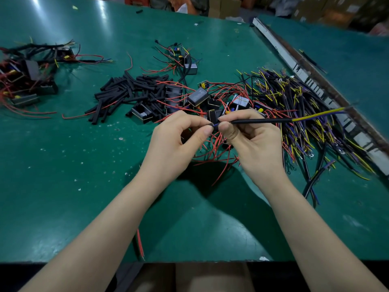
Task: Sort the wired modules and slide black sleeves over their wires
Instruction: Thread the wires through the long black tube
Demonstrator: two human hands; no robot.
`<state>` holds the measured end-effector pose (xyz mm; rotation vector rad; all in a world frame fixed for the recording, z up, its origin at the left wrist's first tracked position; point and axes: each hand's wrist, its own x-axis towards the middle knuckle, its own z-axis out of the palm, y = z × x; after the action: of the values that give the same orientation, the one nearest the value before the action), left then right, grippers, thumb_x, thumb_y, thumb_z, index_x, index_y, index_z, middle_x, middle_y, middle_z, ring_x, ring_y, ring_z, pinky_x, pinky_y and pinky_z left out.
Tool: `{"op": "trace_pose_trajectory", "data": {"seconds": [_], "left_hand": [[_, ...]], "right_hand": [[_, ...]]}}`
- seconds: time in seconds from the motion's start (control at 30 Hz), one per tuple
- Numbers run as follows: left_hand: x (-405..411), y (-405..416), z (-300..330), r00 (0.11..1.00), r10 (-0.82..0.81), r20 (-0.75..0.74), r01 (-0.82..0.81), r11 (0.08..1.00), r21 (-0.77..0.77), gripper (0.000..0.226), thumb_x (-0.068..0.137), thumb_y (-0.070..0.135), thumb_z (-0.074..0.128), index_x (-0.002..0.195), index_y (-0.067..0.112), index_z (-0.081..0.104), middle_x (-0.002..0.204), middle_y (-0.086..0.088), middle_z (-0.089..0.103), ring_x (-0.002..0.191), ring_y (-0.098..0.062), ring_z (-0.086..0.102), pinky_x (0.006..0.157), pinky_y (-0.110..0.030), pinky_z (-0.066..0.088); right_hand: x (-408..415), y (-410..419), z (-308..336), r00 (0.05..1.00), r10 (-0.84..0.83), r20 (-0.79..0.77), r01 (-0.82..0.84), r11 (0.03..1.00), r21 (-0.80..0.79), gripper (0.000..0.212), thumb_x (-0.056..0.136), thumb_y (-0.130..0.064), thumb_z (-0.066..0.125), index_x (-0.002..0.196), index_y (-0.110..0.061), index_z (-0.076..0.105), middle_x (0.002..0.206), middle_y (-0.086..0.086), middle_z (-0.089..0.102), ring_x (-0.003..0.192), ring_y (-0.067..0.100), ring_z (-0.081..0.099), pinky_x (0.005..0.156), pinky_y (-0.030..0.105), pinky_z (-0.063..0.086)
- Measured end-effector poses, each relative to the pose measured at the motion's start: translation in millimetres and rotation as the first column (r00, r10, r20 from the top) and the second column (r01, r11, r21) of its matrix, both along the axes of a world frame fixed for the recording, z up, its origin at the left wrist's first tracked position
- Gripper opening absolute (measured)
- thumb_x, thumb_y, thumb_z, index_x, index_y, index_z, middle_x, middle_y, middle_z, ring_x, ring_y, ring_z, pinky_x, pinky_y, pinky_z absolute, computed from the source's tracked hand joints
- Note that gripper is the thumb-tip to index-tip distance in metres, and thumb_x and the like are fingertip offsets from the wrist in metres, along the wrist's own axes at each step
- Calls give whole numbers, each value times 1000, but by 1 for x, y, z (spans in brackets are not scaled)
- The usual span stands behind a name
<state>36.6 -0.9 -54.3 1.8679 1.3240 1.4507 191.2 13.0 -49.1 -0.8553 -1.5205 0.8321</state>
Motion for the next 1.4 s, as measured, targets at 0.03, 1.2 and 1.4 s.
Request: {"op": "trace_pose_trajectory", "data": {"seconds": [0.03,1.2,1.4], "left_hand": [[0,0,0,1000,-10,5,10,1000,10,9,87,18,65,95,18,70,83,16,57,78,7,51,73,-10,35],[3,-7,0,995,58,-77,-51,994,98,18,85,17,69,102,11,73,86,-4,63,80,-14,59,74,-20,44],[0,-8,1,995,64,-78,-62,998,23,23,85,18,59,107,14,67,91,11,64,85,3,56,79,-6,39]], "right_hand": [[0,0,0,1000,-5,-6,5,1000,-2,4,79,-25,69,82,-25,66,76,-13,67,74,4,61,70,23,45],[1,1,-4,940,-153,305,102,979,177,9,89,-18,66,88,-27,65,84,-17,62,75,-3,55,71,15,41],[5,1,7,985,-30,172,32,999,-11,22,98,-31,47,95,-26,68,62,-10,60,53,-2,51,56,8,37]]}}
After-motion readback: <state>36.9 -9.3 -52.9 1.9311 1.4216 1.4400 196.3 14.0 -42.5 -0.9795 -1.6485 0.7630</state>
